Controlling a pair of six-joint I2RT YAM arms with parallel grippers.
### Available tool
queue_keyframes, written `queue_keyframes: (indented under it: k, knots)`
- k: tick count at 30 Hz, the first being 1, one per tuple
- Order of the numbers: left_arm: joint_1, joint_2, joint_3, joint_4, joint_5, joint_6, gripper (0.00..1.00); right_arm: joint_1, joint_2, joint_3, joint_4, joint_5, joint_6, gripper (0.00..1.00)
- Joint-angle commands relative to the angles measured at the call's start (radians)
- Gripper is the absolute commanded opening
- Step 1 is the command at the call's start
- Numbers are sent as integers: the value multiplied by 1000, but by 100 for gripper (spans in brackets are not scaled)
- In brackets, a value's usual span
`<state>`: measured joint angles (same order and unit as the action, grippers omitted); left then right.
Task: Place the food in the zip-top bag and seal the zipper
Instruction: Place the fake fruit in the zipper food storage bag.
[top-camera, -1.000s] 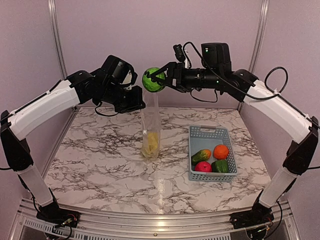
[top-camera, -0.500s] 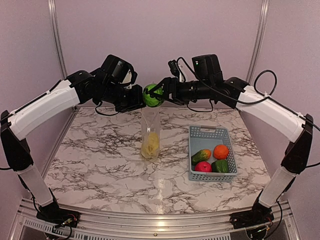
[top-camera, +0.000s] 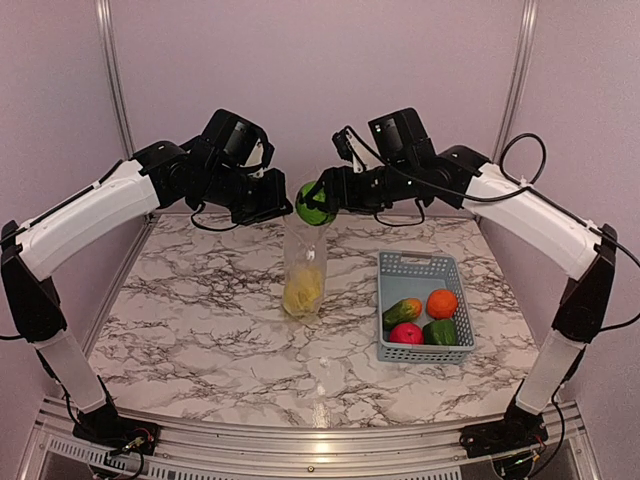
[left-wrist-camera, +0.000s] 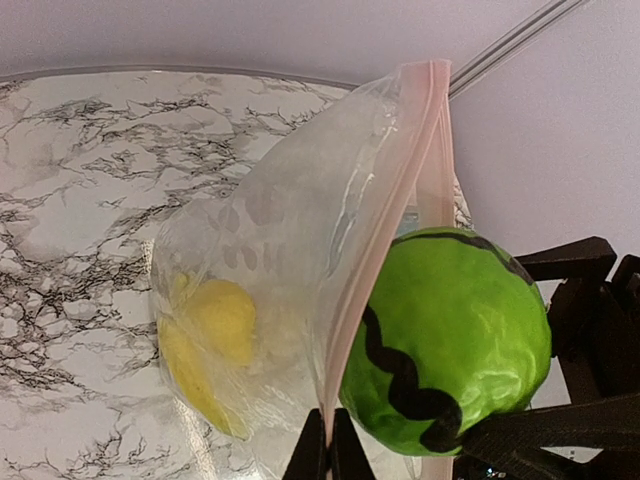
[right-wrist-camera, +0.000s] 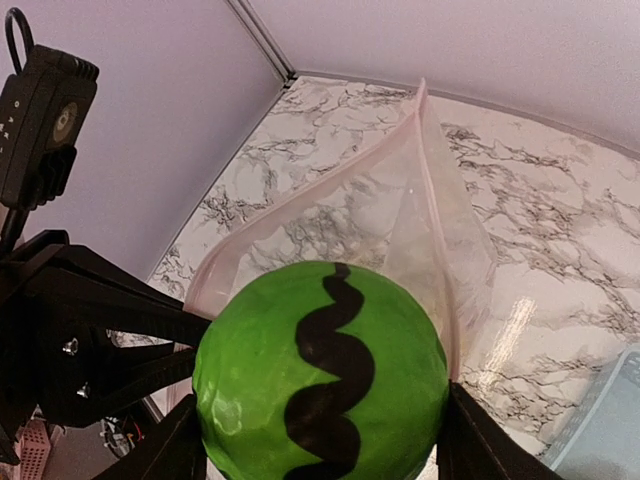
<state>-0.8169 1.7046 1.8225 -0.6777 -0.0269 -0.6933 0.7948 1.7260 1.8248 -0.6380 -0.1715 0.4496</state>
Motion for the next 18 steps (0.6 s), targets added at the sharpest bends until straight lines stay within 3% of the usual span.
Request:
queue_keyframes:
  k: [1,7,10,18]
  knots:
    - [4,-7,-10,24,-4,-6,0,62,60,148,-158,108,-91,57]
    - [4,-8,-9,27,-11,-8,0,94,176,320,-291,85,-129,71]
    - [4,-10,-12,26,-14,-7,0,96,175,336,-301,89,-125,85]
    - [4,-9,-33,27,-23,-6,0,91,156,386,-312,104,-133,89]
